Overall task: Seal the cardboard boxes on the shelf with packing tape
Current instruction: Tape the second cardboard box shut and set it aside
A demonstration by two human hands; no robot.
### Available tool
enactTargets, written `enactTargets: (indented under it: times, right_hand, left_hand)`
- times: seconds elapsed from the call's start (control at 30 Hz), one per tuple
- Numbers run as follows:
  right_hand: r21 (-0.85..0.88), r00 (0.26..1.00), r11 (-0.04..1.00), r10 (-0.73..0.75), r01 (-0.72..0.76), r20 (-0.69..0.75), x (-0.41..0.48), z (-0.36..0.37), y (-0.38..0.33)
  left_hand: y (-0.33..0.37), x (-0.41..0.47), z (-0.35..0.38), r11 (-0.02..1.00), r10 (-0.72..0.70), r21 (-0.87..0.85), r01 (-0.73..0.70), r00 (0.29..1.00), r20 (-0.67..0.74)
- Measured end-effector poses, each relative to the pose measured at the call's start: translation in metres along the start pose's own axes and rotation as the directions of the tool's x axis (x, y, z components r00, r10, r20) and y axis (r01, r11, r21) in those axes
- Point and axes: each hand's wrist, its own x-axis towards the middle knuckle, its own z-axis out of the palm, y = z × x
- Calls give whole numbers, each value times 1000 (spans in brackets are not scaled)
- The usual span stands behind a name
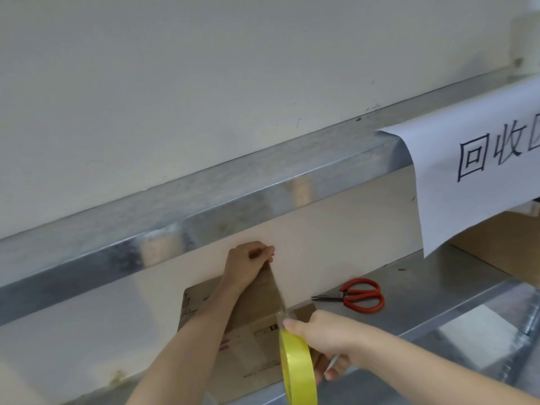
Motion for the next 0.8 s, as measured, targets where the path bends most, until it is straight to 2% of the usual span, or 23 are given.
enactTargets:
  times: [0.13,0.3,0.4,0.6,0.63,0.7,0.8]
  right_hand:
    - [-5,1000,1000,-2,2,1,-1,-1,0]
    - [0,1000,1000,-1,1,-17,1,3,3]
    - [-3,1000,1000,-5,5,-23,5,3,5]
    - [-11,997,1000,-28,28,-68,2,2,4]
    - [-9,997,1000,-28,28,-66,0,2,3]
    - [6,998,1000,-28,29,-56,-2,3,0]
    - [18,997,999,-37,39,-73,-1,4,-1]
  left_hand:
    - [-3,2,6,989,48,140,-51,999,26]
    - [-3,1,8,954,38,294,-63,995,93]
    - [1,2,11,945,7,326,-33,997,80]
    - [15,2,9,843,-70,534,61,998,-4]
    - [14,1,7,866,-75,495,68,997,-6]
    - [13,-2,0,965,-44,260,37,999,21]
    - [14,-7,-18,999,43,-13,-43,999,17]
